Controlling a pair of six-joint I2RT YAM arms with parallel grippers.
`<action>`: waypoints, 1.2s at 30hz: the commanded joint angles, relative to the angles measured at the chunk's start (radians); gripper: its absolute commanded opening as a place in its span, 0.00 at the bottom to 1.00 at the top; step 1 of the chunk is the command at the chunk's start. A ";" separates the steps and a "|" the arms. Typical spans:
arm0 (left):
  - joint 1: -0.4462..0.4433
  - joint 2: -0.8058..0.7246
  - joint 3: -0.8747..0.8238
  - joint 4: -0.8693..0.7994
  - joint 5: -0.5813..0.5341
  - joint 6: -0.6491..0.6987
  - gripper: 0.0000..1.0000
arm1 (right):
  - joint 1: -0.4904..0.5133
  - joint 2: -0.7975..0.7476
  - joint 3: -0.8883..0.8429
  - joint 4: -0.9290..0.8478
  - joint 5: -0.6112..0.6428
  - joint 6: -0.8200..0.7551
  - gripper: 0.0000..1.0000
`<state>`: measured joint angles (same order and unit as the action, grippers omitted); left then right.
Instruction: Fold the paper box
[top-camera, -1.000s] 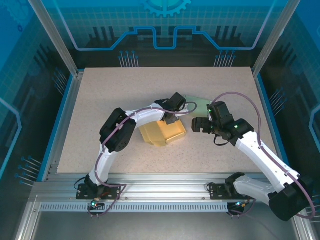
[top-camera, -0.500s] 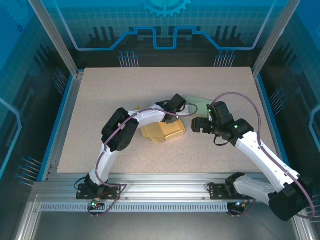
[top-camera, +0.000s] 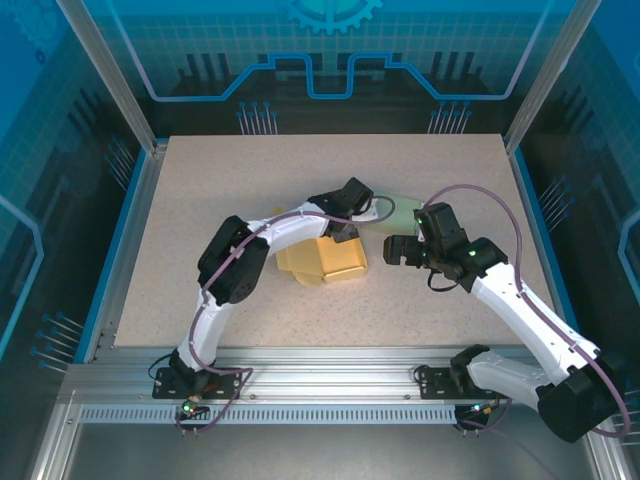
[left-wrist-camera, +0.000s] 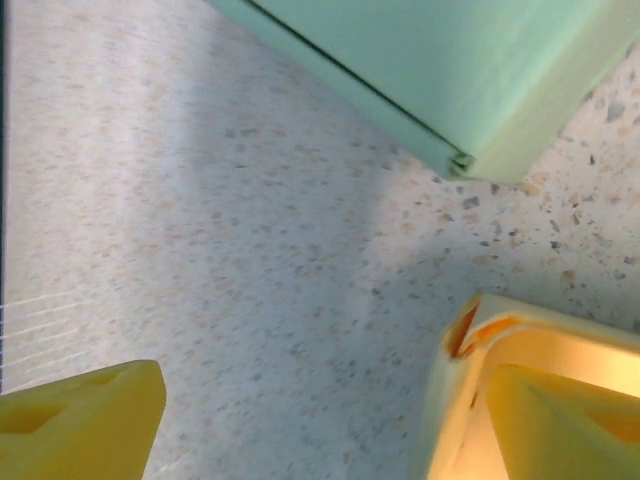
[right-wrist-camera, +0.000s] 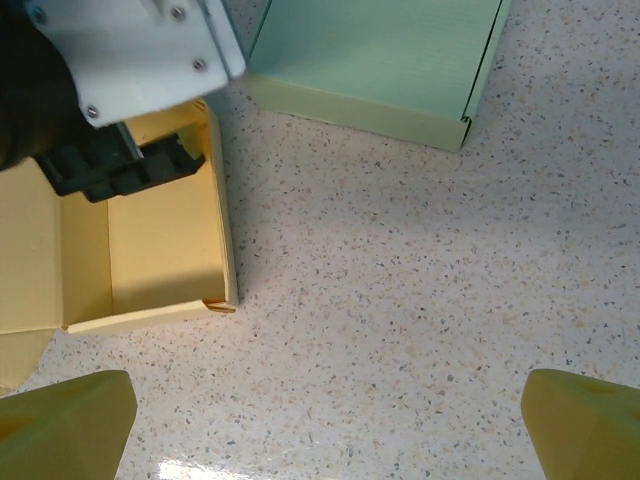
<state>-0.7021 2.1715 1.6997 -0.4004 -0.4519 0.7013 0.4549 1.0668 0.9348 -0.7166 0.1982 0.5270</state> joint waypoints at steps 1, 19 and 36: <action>0.001 -0.159 0.034 -0.042 -0.007 -0.116 0.86 | -0.014 -0.001 0.007 -0.003 -0.021 -0.002 1.00; 0.074 -0.951 -0.630 -0.219 0.030 -1.342 0.97 | -0.019 0.127 0.003 0.064 -0.037 -0.028 1.00; 0.122 -0.784 -0.706 -0.141 0.157 -1.383 0.70 | -0.018 0.115 -0.025 0.069 -0.030 -0.025 1.00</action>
<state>-0.5945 1.3533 1.0031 -0.5591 -0.3229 -0.6834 0.4488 1.2064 0.9157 -0.6533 0.1715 0.5148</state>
